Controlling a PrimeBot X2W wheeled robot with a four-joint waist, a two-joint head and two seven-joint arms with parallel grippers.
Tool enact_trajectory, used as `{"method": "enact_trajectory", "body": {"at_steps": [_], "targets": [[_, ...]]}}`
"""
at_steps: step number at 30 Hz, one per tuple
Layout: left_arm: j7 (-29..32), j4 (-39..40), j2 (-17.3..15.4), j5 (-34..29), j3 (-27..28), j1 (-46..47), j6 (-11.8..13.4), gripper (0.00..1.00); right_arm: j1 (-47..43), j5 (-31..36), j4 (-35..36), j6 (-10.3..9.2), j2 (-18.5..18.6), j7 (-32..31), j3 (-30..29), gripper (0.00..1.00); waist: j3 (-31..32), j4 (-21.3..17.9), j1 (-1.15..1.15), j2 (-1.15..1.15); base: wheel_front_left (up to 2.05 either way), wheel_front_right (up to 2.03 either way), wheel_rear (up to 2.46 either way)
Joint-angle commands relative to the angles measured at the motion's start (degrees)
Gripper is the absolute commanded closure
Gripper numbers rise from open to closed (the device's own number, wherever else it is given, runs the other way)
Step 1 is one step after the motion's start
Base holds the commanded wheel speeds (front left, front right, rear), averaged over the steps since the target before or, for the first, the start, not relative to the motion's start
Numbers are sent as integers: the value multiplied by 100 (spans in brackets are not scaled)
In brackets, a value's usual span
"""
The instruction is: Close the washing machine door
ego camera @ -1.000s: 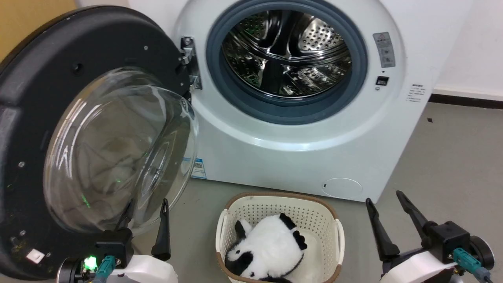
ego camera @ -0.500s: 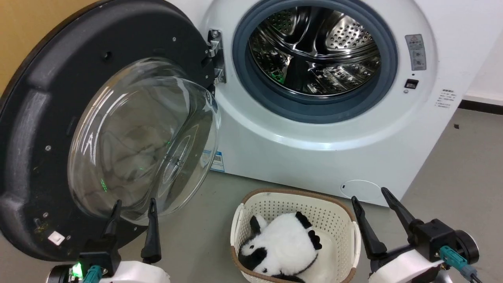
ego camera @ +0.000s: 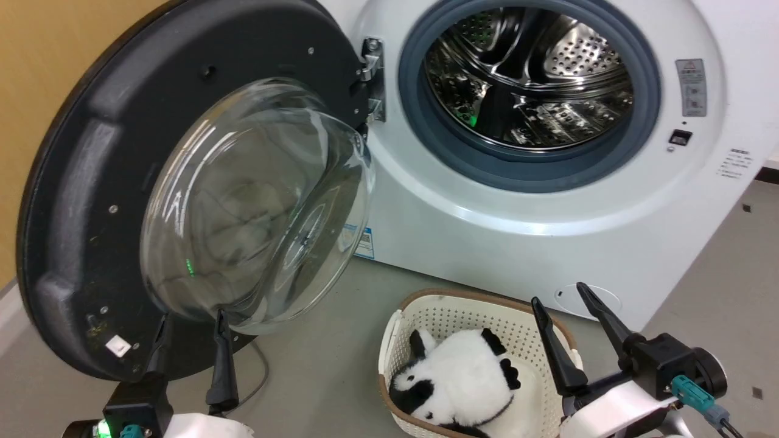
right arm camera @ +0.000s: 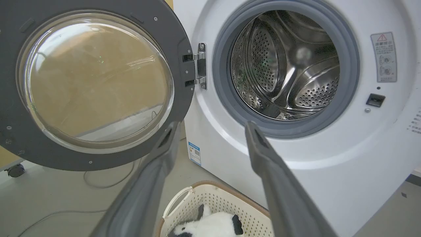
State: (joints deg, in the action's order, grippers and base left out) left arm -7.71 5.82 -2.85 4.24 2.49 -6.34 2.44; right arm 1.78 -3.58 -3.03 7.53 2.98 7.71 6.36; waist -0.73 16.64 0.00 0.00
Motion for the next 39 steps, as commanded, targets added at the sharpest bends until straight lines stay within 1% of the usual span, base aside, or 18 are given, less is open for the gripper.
{"method": "enact_trajectory", "body": {"at_steps": [1, 19, 30, 32, 39], "targets": [[-63, 51, -2, 43, 23, -96, 52, 0, 109, -36, -23, -2, -1, 64, 44, 0, -1, 46, 0, 0, -5, -5, -5], [-279, 349, -2, 163, 126, -313, 234, 0, 178, -166, -83, -3, 49, 279, 276, 0, 20, 466, 0, 0, -2, -2, -2], [-410, 676, -2, 298, 449, -389, 319, 0, 182, -230, -108, -3, 75, 411, 413, 0, 19, 734, 0, 0, 0, 0, 0], [-434, 767, -2, 337, 570, -368, 298, 0, 180, -239, -110, -3, 76, 435, 426, 0, 23, 779, 0, 0, 0, 0, 0], [-506, 931, -8, 356, 1040, -249, 61, 0, 103, -245, -87, -4, 68, 506, 383, 0, 48, 903, 0, 0, 0, 0, 0]]}}
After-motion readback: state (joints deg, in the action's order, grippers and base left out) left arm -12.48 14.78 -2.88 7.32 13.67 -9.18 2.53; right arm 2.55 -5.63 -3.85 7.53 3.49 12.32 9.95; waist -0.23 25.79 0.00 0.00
